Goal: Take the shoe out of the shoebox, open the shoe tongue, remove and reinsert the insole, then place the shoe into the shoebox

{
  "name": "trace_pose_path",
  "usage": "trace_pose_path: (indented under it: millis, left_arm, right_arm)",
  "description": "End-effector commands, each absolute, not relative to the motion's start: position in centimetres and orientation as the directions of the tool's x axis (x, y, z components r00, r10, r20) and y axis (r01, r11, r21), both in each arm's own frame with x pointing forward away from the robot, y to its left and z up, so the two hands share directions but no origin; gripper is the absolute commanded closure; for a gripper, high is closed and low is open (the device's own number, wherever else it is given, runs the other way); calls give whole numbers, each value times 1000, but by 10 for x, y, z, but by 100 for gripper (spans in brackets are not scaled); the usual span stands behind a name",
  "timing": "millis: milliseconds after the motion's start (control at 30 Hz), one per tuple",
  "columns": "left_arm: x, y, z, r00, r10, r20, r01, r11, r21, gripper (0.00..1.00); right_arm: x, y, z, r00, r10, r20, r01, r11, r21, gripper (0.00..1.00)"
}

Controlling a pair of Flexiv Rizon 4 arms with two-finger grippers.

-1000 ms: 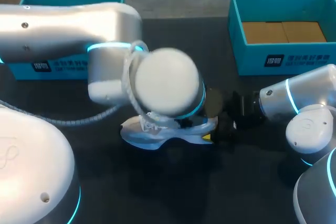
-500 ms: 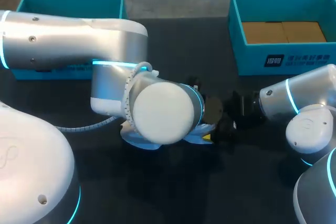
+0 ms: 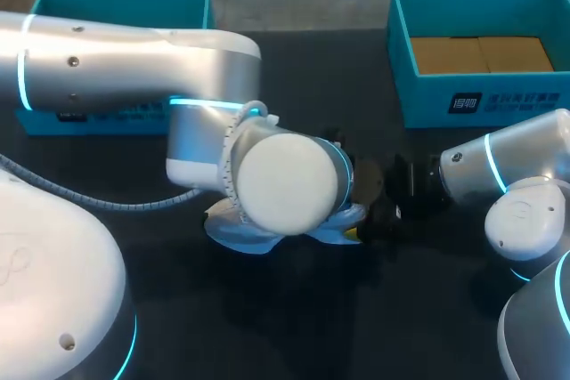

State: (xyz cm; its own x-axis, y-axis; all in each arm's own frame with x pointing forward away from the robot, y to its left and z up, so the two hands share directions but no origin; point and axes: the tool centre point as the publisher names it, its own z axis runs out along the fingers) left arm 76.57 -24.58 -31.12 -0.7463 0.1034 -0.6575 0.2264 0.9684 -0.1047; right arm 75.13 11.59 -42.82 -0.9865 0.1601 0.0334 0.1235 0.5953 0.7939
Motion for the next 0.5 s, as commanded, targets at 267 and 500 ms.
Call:
trace_pose_path:
  millis: [267, 500]
  left_arm:
    - [765, -248, -315, -737, 96, -669, 224, 969, -107, 51]
    - [766, -247, -319, -742, 89, -665, 217, 970, -111, 60]
  right_arm:
    - [750, 119, -432, -986, 161, 32, 124, 598, 792, 100]
    - [750, 119, -432, -986, 161, 32, 124, 598, 792, 100]
